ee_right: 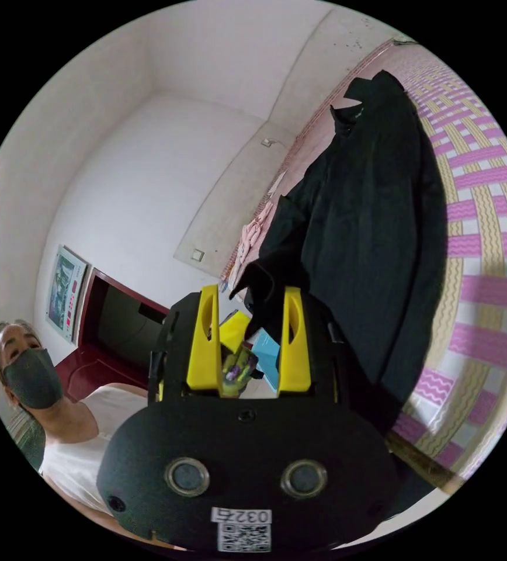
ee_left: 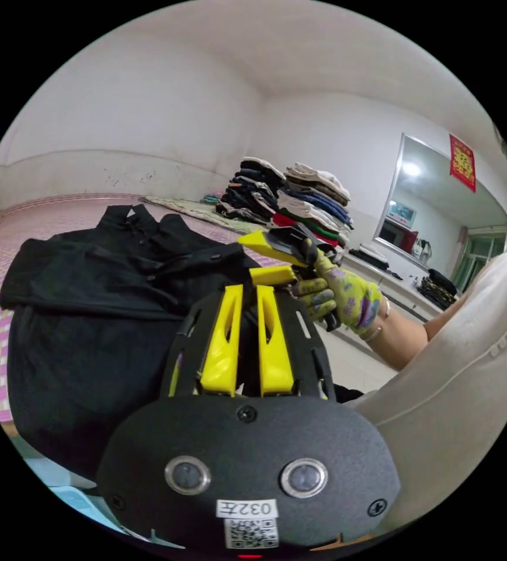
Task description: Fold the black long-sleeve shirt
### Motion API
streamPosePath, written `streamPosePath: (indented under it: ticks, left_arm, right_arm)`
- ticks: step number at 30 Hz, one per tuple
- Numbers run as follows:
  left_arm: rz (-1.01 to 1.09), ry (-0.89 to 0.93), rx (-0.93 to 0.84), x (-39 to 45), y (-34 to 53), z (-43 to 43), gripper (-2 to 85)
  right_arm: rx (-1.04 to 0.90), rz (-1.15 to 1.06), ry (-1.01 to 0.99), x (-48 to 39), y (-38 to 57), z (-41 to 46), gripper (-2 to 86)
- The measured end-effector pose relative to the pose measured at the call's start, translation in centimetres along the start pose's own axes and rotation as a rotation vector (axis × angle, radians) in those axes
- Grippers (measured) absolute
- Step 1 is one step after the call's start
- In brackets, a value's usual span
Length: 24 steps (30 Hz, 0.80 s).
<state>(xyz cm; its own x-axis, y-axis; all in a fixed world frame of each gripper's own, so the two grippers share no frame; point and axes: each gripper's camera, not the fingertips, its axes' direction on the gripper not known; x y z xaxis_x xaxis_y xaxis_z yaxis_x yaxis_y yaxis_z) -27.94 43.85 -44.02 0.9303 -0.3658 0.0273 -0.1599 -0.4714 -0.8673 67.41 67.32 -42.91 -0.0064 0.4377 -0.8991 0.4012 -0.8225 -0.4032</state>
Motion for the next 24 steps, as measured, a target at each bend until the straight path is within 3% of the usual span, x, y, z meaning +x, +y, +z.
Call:
streamPosePath:
  ticks: [4, 10, 14, 19, 24]
  left_arm:
    - [0.046, -0.059, 0.053, 0.8, 1.4, -3.3, 2.3]
    - [-0.272, -0.337, 0.226, -2.9, 7.4, -13.4, 2.7]
    - [-0.467, -0.462, 0.176, -5.1, 11.9, -16.1, 8.1]
    - [-0.49, -0.385, 0.116, -7.6, 12.9, -14.4, 12.3]
    - [-0.474, -0.286, 0.051, -10.3, 11.5, -11.9, 7.8]
  right_arm:
    - [0.002, 0.019, 0.011, -0.8, 0.3, 0.3, 12.8]
    - [-0.017, -0.004, 0.125, -2.5, 0.7, 1.7, 4.8]
    - [-0.02, -0.163, 0.127, -7.5, -0.7, 3.0, 4.3]
    - [-0.045, -0.356, 0.036, -16.1, -5.4, 5.9, 4.2]
    - [-0.07, -0.457, -0.009, -23.2, -11.4, 9.9, 4.1]
